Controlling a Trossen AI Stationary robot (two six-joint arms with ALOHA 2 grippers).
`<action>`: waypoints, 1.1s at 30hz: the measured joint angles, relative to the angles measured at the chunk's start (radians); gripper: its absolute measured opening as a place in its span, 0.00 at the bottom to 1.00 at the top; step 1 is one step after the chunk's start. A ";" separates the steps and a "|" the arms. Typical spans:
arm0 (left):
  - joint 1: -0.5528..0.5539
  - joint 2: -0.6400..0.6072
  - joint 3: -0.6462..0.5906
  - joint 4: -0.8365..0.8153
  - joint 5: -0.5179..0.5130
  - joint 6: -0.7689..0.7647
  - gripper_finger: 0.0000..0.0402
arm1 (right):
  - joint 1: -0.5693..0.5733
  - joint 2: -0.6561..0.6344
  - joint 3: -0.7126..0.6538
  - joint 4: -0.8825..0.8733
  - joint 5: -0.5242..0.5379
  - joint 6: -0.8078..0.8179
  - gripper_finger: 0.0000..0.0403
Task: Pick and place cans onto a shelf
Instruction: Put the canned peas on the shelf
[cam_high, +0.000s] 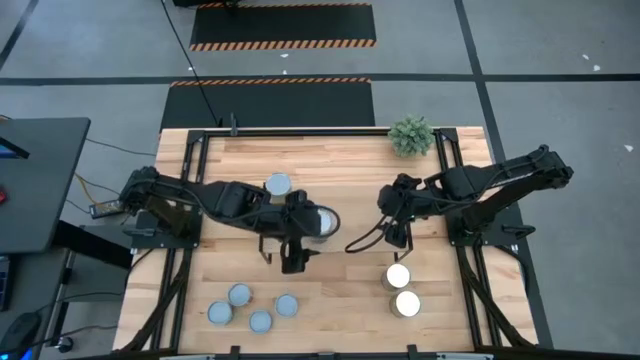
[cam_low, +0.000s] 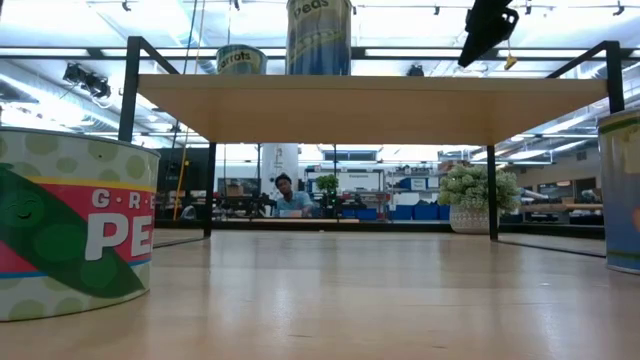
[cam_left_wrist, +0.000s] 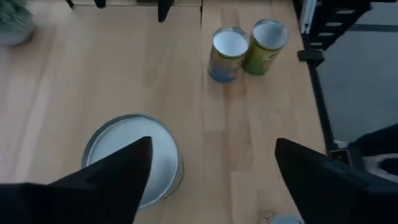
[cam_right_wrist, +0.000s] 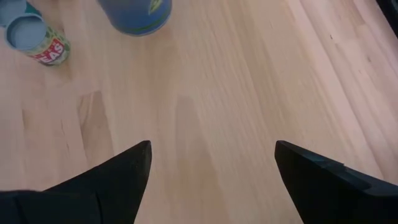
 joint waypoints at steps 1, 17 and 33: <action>0.011 0.000 0.000 0.006 0.019 0.015 0.88 | 0.002 0.000 0.000 0.000 0.002 0.002 0.86; 0.113 0.015 0.018 0.061 -0.010 0.175 0.92 | 0.020 0.000 0.000 -0.001 0.051 -0.020 0.86; 0.162 0.019 0.018 -0.003 0.117 0.231 0.92 | 0.020 0.001 0.000 -0.002 0.049 -0.032 0.86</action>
